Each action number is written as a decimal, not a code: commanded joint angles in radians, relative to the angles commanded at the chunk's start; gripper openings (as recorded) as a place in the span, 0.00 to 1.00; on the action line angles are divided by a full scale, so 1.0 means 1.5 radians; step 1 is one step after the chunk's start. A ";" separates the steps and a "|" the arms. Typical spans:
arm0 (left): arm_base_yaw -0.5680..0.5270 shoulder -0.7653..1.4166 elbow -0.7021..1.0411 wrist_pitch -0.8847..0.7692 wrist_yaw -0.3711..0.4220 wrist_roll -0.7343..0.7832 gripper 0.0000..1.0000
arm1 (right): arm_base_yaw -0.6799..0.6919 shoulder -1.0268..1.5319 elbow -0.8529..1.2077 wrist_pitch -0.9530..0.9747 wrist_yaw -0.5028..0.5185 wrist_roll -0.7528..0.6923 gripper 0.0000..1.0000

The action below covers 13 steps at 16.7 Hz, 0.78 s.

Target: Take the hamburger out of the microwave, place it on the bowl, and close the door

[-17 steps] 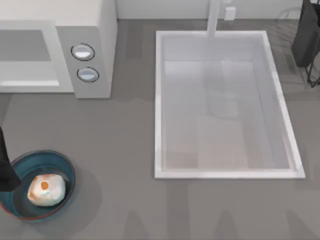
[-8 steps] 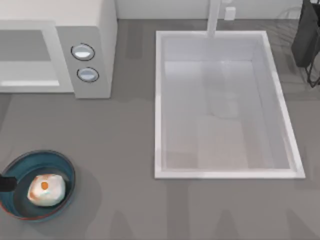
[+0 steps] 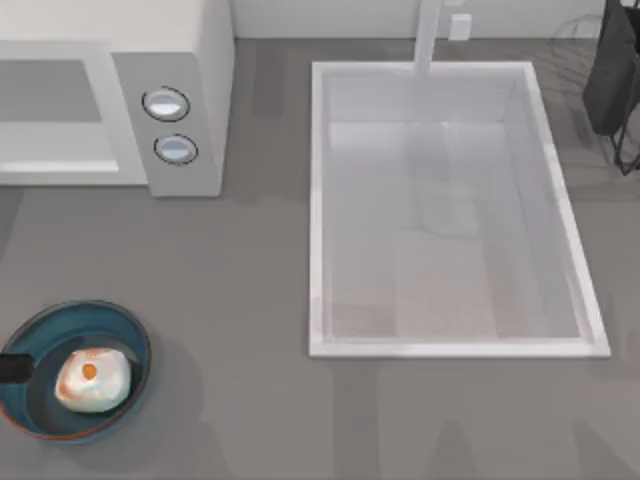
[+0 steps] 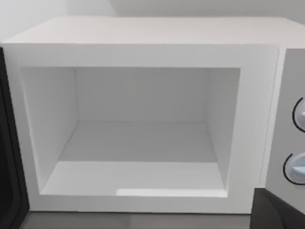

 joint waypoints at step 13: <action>-0.142 -0.018 0.032 -0.050 -0.142 0.000 0.00 | 0.000 0.000 0.000 0.000 0.000 0.000 1.00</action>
